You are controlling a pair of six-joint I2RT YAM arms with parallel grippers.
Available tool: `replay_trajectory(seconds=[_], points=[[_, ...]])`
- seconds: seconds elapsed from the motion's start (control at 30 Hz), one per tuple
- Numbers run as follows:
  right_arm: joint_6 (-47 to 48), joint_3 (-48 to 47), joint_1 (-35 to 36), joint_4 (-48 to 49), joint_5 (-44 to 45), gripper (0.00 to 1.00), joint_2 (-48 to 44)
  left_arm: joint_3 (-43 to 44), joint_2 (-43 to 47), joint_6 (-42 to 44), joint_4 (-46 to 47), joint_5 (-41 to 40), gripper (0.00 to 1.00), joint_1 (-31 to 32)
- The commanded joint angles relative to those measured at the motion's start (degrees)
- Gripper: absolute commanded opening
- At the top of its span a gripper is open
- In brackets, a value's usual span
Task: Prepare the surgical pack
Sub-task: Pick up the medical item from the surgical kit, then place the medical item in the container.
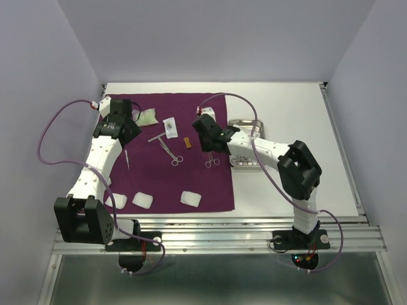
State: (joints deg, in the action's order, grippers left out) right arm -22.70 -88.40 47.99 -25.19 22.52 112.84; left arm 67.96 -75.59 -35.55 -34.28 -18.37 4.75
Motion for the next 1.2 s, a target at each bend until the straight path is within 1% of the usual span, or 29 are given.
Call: replay_trajectory(seconds=[0.0,0.17,0.33,0.43,0.6,0.9,1.17], points=[[0.0,-2.0,-2.3,0.4,2.3,0.01,-4.7,-0.1,1.9,0.8,0.5,-0.2,0.53,-0.4],[-0.2,0.1,-6.8,0.5,2.1,0.02,-7.6,0.0,1.6,0.9,0.5,0.2,0.53,-0.4],[-0.5,2.9,-13.0,0.4,1.2,0.02,-10.9,-0.1,1.5,0.8,0.8,0.5,0.53,-0.4],[-0.5,4.5,-16.0,0.5,1.0,0.02,-11.4,-0.2,1.4,0.8,0.9,0.5,0.53,-0.4],[-0.2,6.7,-18.9,1.2,0.2,0.02,-9.9,-0.7,1.2,0.9,1.1,0.7,0.53,-0.4],[-0.3,9.5,-18.9,3.4,-0.9,0.03,-4.3,-1.3,1.1,0.9,1.1,0.6,0.53,-0.4],[-1.5,12.7,-18.9,5.9,-8.0,0.08,-3.9,-2.0,-0.3,1.5,1.6,-0.5,0.54,-0.4]])
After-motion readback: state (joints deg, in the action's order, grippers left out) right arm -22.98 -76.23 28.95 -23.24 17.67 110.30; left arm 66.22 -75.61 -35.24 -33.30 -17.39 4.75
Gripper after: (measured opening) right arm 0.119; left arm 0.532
